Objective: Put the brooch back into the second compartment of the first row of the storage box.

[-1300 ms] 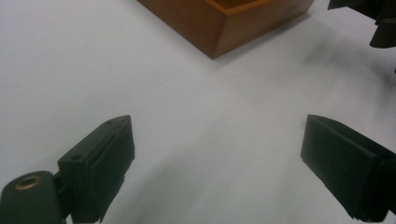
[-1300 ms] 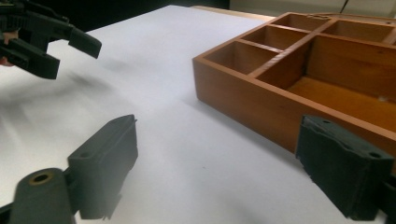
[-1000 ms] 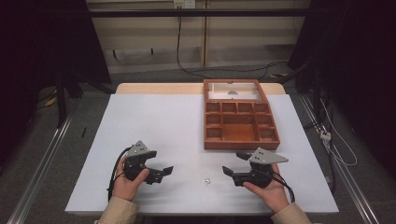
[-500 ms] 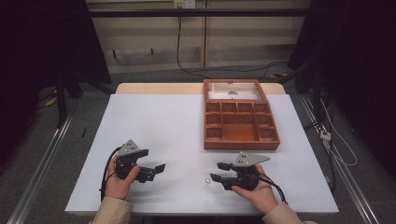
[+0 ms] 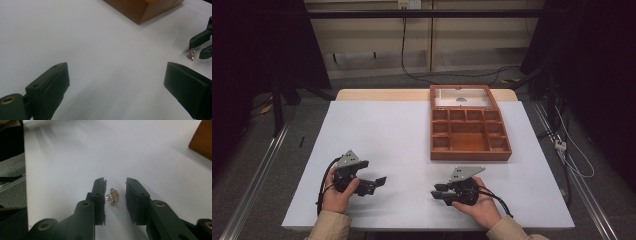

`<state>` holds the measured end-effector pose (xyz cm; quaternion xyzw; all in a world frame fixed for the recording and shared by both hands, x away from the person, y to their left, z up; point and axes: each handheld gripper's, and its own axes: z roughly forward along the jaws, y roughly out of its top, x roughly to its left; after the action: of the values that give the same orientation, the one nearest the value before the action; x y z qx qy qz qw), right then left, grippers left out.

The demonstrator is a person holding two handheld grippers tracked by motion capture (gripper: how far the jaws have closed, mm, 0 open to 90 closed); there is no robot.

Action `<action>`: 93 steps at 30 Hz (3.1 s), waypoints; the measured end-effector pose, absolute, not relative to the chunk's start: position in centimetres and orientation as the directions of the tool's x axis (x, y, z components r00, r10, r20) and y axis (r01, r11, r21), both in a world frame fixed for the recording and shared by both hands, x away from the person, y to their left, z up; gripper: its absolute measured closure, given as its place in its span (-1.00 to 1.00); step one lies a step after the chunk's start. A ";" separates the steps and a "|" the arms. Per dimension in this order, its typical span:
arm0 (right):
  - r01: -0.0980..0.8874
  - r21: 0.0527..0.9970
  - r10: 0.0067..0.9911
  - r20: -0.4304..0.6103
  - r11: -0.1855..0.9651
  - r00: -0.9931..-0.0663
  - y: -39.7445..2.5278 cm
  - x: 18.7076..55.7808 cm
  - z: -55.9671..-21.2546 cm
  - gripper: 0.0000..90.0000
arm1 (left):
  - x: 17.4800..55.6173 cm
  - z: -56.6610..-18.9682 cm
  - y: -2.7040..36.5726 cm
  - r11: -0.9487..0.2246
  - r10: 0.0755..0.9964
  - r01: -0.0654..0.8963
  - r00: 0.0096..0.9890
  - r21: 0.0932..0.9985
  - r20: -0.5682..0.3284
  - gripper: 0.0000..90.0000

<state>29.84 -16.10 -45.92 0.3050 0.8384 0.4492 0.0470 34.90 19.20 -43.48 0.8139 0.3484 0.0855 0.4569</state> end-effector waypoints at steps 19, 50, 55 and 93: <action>0.426 0.756 0.524 0.129 0.497 -0.842 -15.4 30.2 -46.0 0.83 | 35.0 -43.7 19.1 -0.357 0.635 0.488 0.752 0.797 -0.176 -0.87; 0.486 0.792 0.568 0.221 0.371 -0.793 -18.4 31.4 -44.2 0.83 | 34.8 -43.7 19.7 -0.354 0.640 0.489 0.748 0.798 -0.175 -0.87; 0.488 0.791 0.570 0.223 0.369 -0.791 -18.9 31.8 -43.8 0.83 | 34.7 -43.6 19.6 -0.355 0.635 0.487 0.752 0.798 -0.176 -0.87; 0.496 0.799 0.594 0.226 0.341 -0.772 -21.1 36.2 -39.5 0.83 | 34.6 -43.5 19.5 -0.349 0.628 0.482 0.757 0.804 -0.181 -0.87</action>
<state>36.24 -21.11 -39.52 0.3335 0.8170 0.4674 0.0524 34.59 19.47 -43.54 0.8173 0.3394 0.0796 0.4588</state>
